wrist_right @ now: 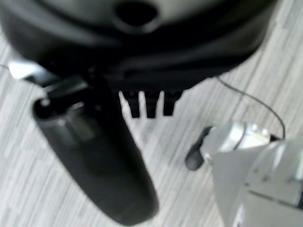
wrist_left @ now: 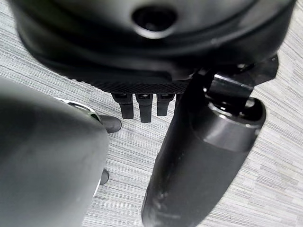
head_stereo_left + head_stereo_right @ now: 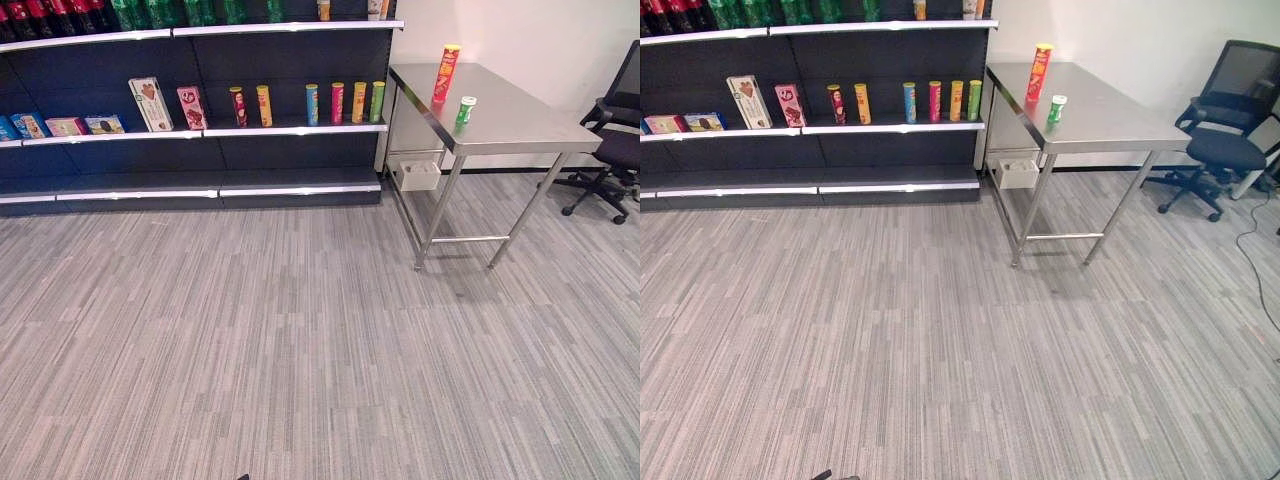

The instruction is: Put the goods on the table back onto the shelves and tidy them up.

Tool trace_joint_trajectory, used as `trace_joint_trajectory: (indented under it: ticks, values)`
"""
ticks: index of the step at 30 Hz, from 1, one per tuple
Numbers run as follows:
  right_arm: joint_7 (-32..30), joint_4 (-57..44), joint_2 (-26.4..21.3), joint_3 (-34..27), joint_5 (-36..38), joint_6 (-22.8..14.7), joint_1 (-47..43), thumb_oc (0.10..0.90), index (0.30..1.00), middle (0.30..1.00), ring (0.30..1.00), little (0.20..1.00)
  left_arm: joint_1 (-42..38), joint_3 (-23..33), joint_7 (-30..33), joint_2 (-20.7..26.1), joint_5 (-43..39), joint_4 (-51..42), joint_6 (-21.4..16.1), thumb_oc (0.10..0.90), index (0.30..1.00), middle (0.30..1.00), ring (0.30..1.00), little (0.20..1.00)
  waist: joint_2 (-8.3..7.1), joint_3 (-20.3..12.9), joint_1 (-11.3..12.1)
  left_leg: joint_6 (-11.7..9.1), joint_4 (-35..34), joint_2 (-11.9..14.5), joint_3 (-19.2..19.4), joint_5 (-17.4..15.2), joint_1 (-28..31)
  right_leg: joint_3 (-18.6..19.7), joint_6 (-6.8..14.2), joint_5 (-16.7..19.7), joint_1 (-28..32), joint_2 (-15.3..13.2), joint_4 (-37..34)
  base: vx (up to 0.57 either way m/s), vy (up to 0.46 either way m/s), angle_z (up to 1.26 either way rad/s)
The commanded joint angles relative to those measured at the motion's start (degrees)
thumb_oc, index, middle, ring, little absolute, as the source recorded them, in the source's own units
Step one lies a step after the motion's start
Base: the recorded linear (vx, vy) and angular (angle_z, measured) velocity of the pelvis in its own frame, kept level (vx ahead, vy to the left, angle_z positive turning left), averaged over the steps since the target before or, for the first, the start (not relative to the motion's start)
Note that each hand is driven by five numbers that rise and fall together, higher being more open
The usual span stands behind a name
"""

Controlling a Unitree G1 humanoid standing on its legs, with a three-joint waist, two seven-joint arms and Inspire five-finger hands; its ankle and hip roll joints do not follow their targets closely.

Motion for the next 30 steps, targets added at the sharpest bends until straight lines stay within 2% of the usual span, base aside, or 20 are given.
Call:
trace_joint_trajectory:
  ticks: [1,7,9,10,11,13,14,15,16,19,20,22,23,24,25,27,29,30]
  values:
    - [1.0,5.0,0.5,-0.8,-0.7,-0.7,-2.8,0.8,0.9,0.9,0.9,0.9,-2.1,1.4,-1.0,1.2,0.6,2.3,-0.5,0.8,0.9,0.9,0.9,0.9,-1.69,-1.3,-1.1,-3.2,-2.6,2.1,-0.4,-1.1,2.5,3.2,8.2,3.9,4.2,-3.9,-7.9,0.0,0.0,0.0]
    - [1.3,5.0,-0.4,-0.8,-1.5,-0.6,-2.7,0.8,0.9,0.9,0.9,0.9,-1.5,2.0,-1.3,1.3,0.6,2.6,-0.4,0.8,0.9,0.9,0.9,0.9,-1.92,-1.4,-1.3,-3.3,-2.6,2.4,-0.1,-1.8,4.0,3.8,7.6,3.0,5.1,-3.3,-7.7,0.04,-0.034,-0.01]
    - [1.0,4.6,-0.8,-0.6,-1.6,-1.1,-3.2,0.8,0.9,0.9,0.9,0.9,-2.3,1.6,-1.1,1.5,-0.4,2.4,-0.5,0.8,0.9,0.9,0.9,0.9,-2.93,0.7,-0.9,-3.6,5.9,3.2,-0.1,-3.7,0.4,4.9,6.6,1.7,4.5,-3.2,-5.9,-0.05,-0.107,-0.02]
    - [1.0,4.4,-0.8,-0.5,-1.6,-1.4,-3.5,0.8,0.9,0.9,0.9,0.9,-2.7,1.5,-0.9,1.6,-0.8,2.4,-0.7,0.8,0.9,0.9,0.9,0.9,-3.4,1.8,-0.6,-3.9,10.6,3.5,-0.3,-3.6,-2.3,5.0,6.1,1.3,4.3,-3.1,-5.1,-0.11,-0.132,-0.06]
    - [0.8,4.0,-1.0,-0.4,-1.6,-1.6,-3.8,0.8,0.9,0.9,0.9,0.9,-3.2,1.1,-0.6,1.8,-1.6,2.0,-0.8,0.8,0.9,0.9,0.9,0.9,-3.96,3.5,-0.2,-4.4,17.2,4.6,-0.8,-2.6,-5.8,5.0,5.4,1.0,4.5,-3.0,-4.2,-0.08,-0.149,-0.09]
    - [0.6,3.5,-1.1,-0.1,-1.8,-1.8,-4.0,0.8,0.9,0.9,0.9,0.9,-3.6,1.2,-0.6,2.0,-3.1,1.6,-0.9,0.8,0.9,0.9,0.9,0.9,-4.46,4.9,0.5,-5.1,28.3,6.2,-2.5,0.6,-11.5,5.3,4.0,0.3,4.3,-2.4,-3.1,0.01,-0.134,0.01]
    - [0.5,3.4,-1.2,-0.1,-2.0,-1.7,-3.9,0.8,0.9,0.9,0.9,0.9,-3.9,1.3,-0.4,2.1,-3.7,1.3,-1.0,0.8,0.9,0.9,0.9,0.9,-4.67,5.4,0.7,-4.9,32.0,6.4,-3.5,1.7,-13.8,5.4,3.6,-0.1,4.3,-2.3,-2.6,0.08,-0.076,0.12]
    - [0.4,3.4,-1.5,0.0,-2.2,-1.8,-3.8,0.8,0.9,0.9,0.9,0.9,-4.2,1.5,-0.2,2.1,-4.4,1.2,-1.1,0.8,0.9,0.9,0.9,0.9,-5.07,5.5,0.8,-4.5,32.9,6.6,-3.6,2.5,-15.6,5.4,3.4,-0.3,4.2,-2.6,-2.3,0.12,-0.021,-0.01]
    - [0.2,3.3,-1.8,0.0,-2.3,-1.8,-3.7,0.8,0.9,0.9,0.9,0.9,-4.3,1.9,0.0,1.9,-5.2,1.0,-1.3,0.8,0.9,0.9,0.9,0.9,-5.03,5.8,0.8,-4.1,33.1,7.6,-3.4,1.6,-17.3,5.4,3.6,-1.1,4.7,-2.8,-1.9,0.18,0.031,-0.14]
    - [0.1,3.1,-2.2,0.9,-4.6,-1.4,-3.2,0.8,0.9,0.9,0.9,0.9,-4.0,2.1,0.4,1.7,-5.2,0.6,-1.7,0.8,0.9,0.9,0.9,0.9,-5.05,5.5,1.4,-3.2,24.3,8.5,-3.1,0.8,-18.6,6.0,4.3,-2.7,5.6,-3.9,-1.1,0.21,0.092,-0.04]
    - [0.1,3.1,-2.2,0.9,-4.7,-1.4,-3.2,0.8,0.9,0.9,0.9,0.9,-4.0,2.1,0.4,1.7,-5.2,0.6,-1.7,0.8,0.9,0.9,0.9,0.9,-5.11,5.5,1.5,-3.2,24.1,8.4,-3.0,0.9,-18.5,6.0,4.3,-2.8,5.6,-4.0,-1.1,0.18,0.094,-0.14]
    - [-0.1,2.9,-2.5,1.2,-5.4,-1.2,-3.4,0.8,0.9,0.9,0.9,0.9,-4.1,2.0,0.7,1.3,-5.8,0.7,-1.6,0.8,0.9,0.9,0.9,0.9,-3.94,5.8,2.1,-4.7,13.5,8.9,-5.0,7.0,-20.0,6.1,4.5,-4.1,6.1,-3.8,-0.5,0.3,0.147,-0.16]
    - [-0.7,3.0,-3.2,1.1,-5.5,-1.3,-3.6,0.8,0.9,0.9,0.9,0.9,-3.2,0.8,0.3,-1.1,-8.5,-0.8,-2.0,0.8,0.9,0.9,0.9,0.9,-2.9,6.6,3.2,-5.6,5.2,8.9,-7.3,10.4,-22.8,6.1,4.6,-5.9,7.5,-4.0,-0.1,0.59,0.239,0.02]
    - [-1.0,3.3,-3.5,0.8,-5.2,-1.6,-3.7,0.8,0.9,0.9,0.9,0.9,-1.6,0.6,0.0,-2.5,-10.8,-1.2,-3.2,0.8,0.9,0.9,0.9,0.9,-2.09,6.9,4.5,-5.9,-0.9,8.7,-8.3,11.1,-25.5,7.0,5.0,-7.4,9.8,-4.3,-0.3,0.51,0.195,0.12]
    - [-1.0,3.3,-3.5,0.8,-5.2,-1.6,-3.6,0.8,0.9,0.9,0.9,0.9,-1.5,0.5,0.0,-2.6,-10.9,-1.2,-3.3,0.8,0.9,0.9,0.9,0.9,-2.22,7.0,4.5,-5.9,-1.3,8.5,-8.2,11.2,-25.2,7.0,5.1,-7.5,10.0,-4.5,-0.3,0.42,0.154,0.04]
    - [-0.5,3.5,-3.4,0.0,-4.8,-1.3,-3.3,0.8,0.9,0.9,0.9,0.9,0.6,1.5,-0.6,-3.2,-10.6,-0.3,-2.6,0.8,0.9,0.9,0.9,0.9,-1.14,5.6,5.3,-6.1,-2.3,9.1,-7.2,11.4,-25.2,8.6,6.0,-8.8,12.7,-4.8,-0.9,0.47,0.188,-0.27]
    - [0.3,3.8,-3.1,-1.1,-4.7,-0.8,-2.7,0.8,0.9,0.9,0.9,0.9,2.1,2.8,-0.7,-2.8,-9.4,1.0,-2.1,0.8,0.9,0.9,0.9,0.9,-0.26,3.7,6.3,-6.1,-0.9,8.4,-7.0,14.3,-24.1,10.2,7.0,-9.2,15.3,-6.8,-1.4,0.63,0.293,-0.47]
    - [0.7,4.1,-3.0,-1.9,-4.1,-0.6,-2.2,0.8,0.9,0.9,0.9,0.9,2.3,3.6,-0.7,-2.7,-9.8,1.5,-2.5,0.8,0.9,0.9,0.9,0.9,-0.3,3.0,6.5,-5.9,0.5,7.4,-7.0,14.8,-24.4,10.3,7.7,-8.3,16.0,-7.9,-1.1,0.58,0.288,-0.67]
